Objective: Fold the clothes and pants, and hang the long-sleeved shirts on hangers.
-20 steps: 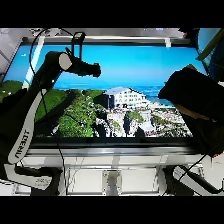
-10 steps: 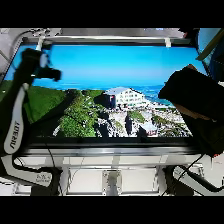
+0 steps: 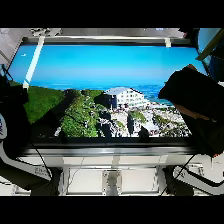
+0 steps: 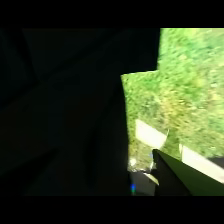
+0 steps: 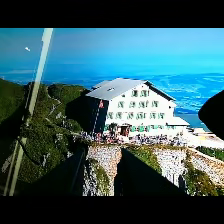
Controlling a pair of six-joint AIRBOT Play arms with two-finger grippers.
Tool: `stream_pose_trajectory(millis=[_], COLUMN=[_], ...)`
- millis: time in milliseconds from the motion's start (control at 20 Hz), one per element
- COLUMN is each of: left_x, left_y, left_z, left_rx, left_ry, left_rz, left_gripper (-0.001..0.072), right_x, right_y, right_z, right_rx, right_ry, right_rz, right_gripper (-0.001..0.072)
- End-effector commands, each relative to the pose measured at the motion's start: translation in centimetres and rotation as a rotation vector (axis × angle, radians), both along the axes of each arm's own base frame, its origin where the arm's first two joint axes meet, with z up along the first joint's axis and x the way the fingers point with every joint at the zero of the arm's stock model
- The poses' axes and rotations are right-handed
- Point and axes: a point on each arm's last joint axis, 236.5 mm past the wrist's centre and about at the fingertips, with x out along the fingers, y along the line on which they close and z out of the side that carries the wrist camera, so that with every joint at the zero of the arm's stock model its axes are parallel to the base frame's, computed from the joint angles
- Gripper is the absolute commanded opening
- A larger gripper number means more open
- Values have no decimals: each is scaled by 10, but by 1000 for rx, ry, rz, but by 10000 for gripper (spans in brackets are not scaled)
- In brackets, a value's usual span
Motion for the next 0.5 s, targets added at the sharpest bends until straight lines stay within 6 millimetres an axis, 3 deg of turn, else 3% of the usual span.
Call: stream_pose_trajectory(millis=[0, 450], left_x=[-3, -14], left_y=[14, 27], left_z=[-29, -80], left_rx=[-16, 3], left_ry=[42, 179], left_rz=[-4, -17], left_gripper=[714, 696], right_x=[10, 19], right_y=[-4, -8], right_z=[-8, -5], right_rx=[25, 45], right_ry=[28, 7], right_rz=[-9, -39], right_gripper=[268, 267])
